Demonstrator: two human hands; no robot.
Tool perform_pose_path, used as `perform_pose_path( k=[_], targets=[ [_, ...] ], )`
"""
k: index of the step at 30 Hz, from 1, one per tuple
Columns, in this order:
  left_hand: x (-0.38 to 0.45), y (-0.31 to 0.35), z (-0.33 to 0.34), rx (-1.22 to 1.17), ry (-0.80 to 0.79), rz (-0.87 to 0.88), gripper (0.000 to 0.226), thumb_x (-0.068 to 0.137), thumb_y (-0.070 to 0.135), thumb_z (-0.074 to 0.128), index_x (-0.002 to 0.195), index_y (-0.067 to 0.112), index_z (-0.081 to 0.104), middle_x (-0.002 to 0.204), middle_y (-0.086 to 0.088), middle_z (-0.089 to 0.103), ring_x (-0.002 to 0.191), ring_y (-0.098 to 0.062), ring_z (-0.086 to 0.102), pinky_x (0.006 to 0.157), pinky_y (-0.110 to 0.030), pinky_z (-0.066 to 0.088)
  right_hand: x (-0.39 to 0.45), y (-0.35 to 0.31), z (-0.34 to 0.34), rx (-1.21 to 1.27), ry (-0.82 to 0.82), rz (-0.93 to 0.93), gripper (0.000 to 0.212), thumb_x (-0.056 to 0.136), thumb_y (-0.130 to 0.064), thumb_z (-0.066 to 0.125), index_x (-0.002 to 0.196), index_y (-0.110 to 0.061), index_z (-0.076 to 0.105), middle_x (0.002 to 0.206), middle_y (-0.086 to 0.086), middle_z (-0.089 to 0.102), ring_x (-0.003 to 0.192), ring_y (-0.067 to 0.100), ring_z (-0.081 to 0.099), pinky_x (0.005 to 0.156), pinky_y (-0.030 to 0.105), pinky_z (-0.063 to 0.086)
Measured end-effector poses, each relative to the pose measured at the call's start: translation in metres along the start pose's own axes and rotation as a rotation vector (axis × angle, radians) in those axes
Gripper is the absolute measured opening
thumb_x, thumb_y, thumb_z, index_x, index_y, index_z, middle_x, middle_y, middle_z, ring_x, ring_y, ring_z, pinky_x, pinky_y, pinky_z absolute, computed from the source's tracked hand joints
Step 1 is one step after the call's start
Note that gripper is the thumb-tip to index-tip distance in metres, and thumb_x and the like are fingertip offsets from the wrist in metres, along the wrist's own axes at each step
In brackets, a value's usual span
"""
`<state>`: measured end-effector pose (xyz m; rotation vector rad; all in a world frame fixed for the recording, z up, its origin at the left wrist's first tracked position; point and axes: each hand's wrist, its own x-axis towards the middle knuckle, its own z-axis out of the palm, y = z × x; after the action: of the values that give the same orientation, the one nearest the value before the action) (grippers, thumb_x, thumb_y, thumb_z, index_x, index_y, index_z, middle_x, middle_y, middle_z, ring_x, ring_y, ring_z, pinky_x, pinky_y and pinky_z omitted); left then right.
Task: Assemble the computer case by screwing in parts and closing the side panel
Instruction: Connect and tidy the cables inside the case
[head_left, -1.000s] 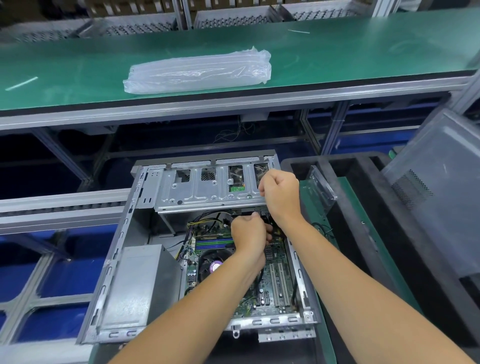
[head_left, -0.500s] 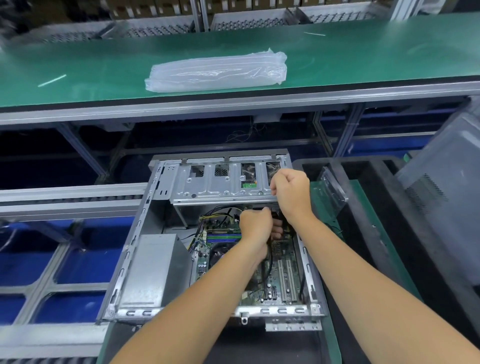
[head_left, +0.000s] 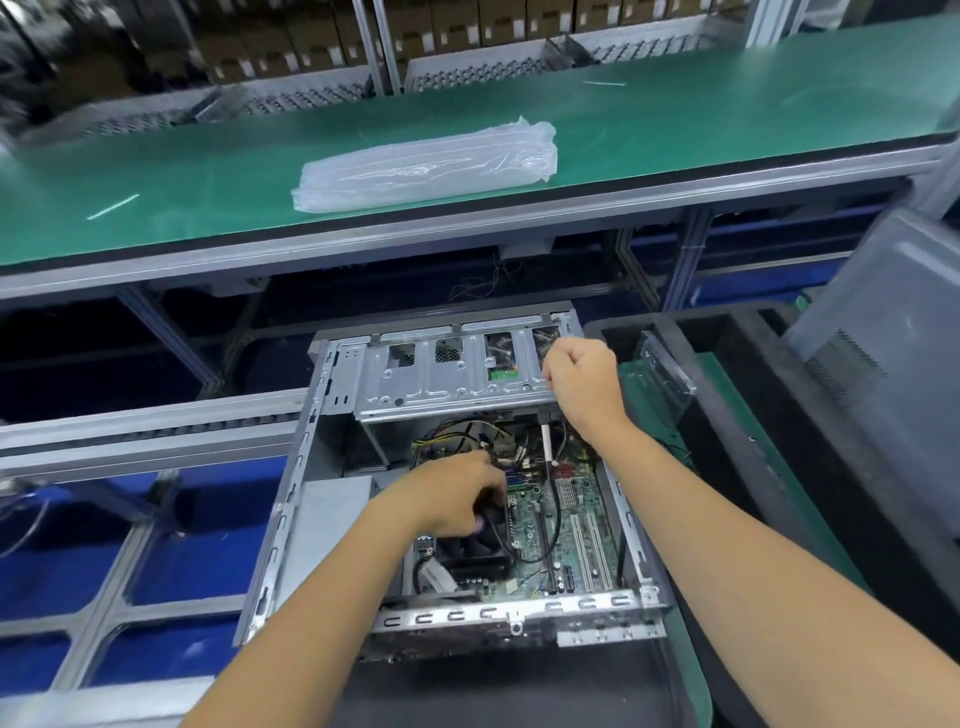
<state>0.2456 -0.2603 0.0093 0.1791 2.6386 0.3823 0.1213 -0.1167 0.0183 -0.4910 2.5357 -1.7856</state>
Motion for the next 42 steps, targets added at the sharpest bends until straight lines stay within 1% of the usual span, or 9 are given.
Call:
perform_pose_path(
  k=[3, 10, 15, 19, 22, 30, 36, 39, 42],
  targets=[
    [0.002, -0.008, 0.007, 0.019, 0.075, 0.002, 0.021, 0.079, 0.008, 0.06, 0.096, 0.02, 0.059, 0.1, 0.006, 0.042, 0.09, -0.02, 0.053, 0.067, -0.033, 0.044, 0.0, 0.001, 0.001, -0.009, 0.008, 0.0, 0.026, 0.085, 0.003, 0.044, 0.064, 0.017, 0.048, 0.062, 0.03, 0.046, 0.06, 0.021, 0.036, 0.059, 0.031, 0.028],
    [0.01, -0.023, 0.009, 0.041, 0.351, -0.02, 0.026, 0.077, -0.006, 0.054, 0.088, 0.017, 0.055, 0.095, 0.002, 0.051, 0.09, -0.021, 0.05, 0.077, -0.039, 0.048, 0.0, 0.0, 0.003, -0.042, 0.036, 0.015, 0.024, 0.083, 0.003, 0.045, 0.064, 0.017, 0.049, 0.061, 0.025, 0.046, 0.061, 0.02, 0.037, 0.059, 0.03, 0.03],
    [0.024, -0.03, 0.012, -0.107, 0.469, -0.257, 0.024, 0.075, -0.007, 0.051, 0.091, 0.009, 0.057, 0.093, -0.007, 0.06, 0.086, -0.026, 0.055, 0.072, -0.035, 0.048, 0.0, 0.0, 0.003, -0.052, 0.048, 0.015, 0.023, 0.082, 0.004, 0.045, 0.063, 0.017, 0.049, 0.061, 0.021, 0.048, 0.06, 0.02, 0.039, 0.058, 0.03, 0.031],
    [0.035, -0.033, 0.012, -0.212, 0.459, -0.384, 0.011, 0.08, -0.002, 0.055, 0.085, 0.008, 0.051, 0.087, -0.008, 0.053, 0.077, -0.025, 0.049, 0.065, -0.031, 0.042, 0.002, 0.001, 0.004, -0.04, 0.063, 0.02, 0.023, 0.081, 0.004, 0.045, 0.062, 0.015, 0.05, 0.06, 0.022, 0.048, 0.059, 0.02, 0.039, 0.058, 0.03, 0.031],
    [0.043, -0.031, 0.014, -0.223, 0.468, -0.404, 0.016, 0.08, -0.003, 0.056, 0.079, 0.008, 0.044, 0.089, -0.015, 0.058, 0.084, -0.031, 0.054, 0.065, -0.033, 0.042, 0.002, 0.0, 0.004, -0.041, 0.074, 0.015, 0.024, 0.081, 0.004, 0.044, 0.062, 0.016, 0.052, 0.065, 0.032, 0.053, 0.058, 0.02, 0.04, 0.058, 0.03, 0.033],
    [0.044, -0.038, 0.021, -0.076, 0.546, -0.534, 0.01, 0.081, -0.004, 0.057, 0.084, 0.005, 0.058, 0.088, -0.015, 0.064, 0.081, -0.027, 0.057, 0.064, -0.029, 0.042, 0.003, 0.001, 0.004, -0.024, 0.081, 0.016, 0.025, 0.082, 0.003, 0.044, 0.063, 0.016, 0.052, 0.069, 0.034, 0.055, 0.06, 0.02, 0.042, 0.059, 0.03, 0.034],
    [0.047, -0.042, 0.023, -0.184, 0.529, -0.595, 0.006, 0.086, -0.001, 0.054, 0.091, -0.001, 0.058, 0.096, -0.019, 0.061, 0.089, -0.033, 0.058, 0.07, -0.034, 0.045, 0.003, 0.001, 0.003, -0.024, 0.068, 0.017, 0.024, 0.083, 0.003, 0.044, 0.065, 0.017, 0.052, 0.069, 0.035, 0.053, 0.06, 0.019, 0.04, 0.058, 0.03, 0.032],
    [0.046, -0.038, 0.018, -0.214, 0.448, -0.512, 0.007, 0.09, 0.006, 0.054, 0.092, 0.001, 0.058, 0.096, -0.016, 0.059, 0.083, -0.029, 0.055, 0.071, -0.035, 0.046, 0.003, 0.001, 0.003, -0.013, 0.052, 0.027, 0.024, 0.083, 0.003, 0.044, 0.065, 0.017, 0.051, 0.069, 0.035, 0.052, 0.06, 0.02, 0.038, 0.057, 0.03, 0.03],
    [0.038, -0.034, 0.019, -0.241, 0.26, -0.204, 0.006, 0.09, 0.011, 0.06, 0.092, 0.008, 0.064, 0.094, -0.008, 0.063, 0.084, -0.024, 0.058, 0.072, -0.033, 0.048, 0.003, 0.001, 0.003, -0.008, 0.041, 0.039, 0.024, 0.083, 0.002, 0.043, 0.065, 0.017, 0.05, 0.069, 0.036, 0.051, 0.059, 0.02, 0.036, 0.057, 0.031, 0.029]
  ],
)
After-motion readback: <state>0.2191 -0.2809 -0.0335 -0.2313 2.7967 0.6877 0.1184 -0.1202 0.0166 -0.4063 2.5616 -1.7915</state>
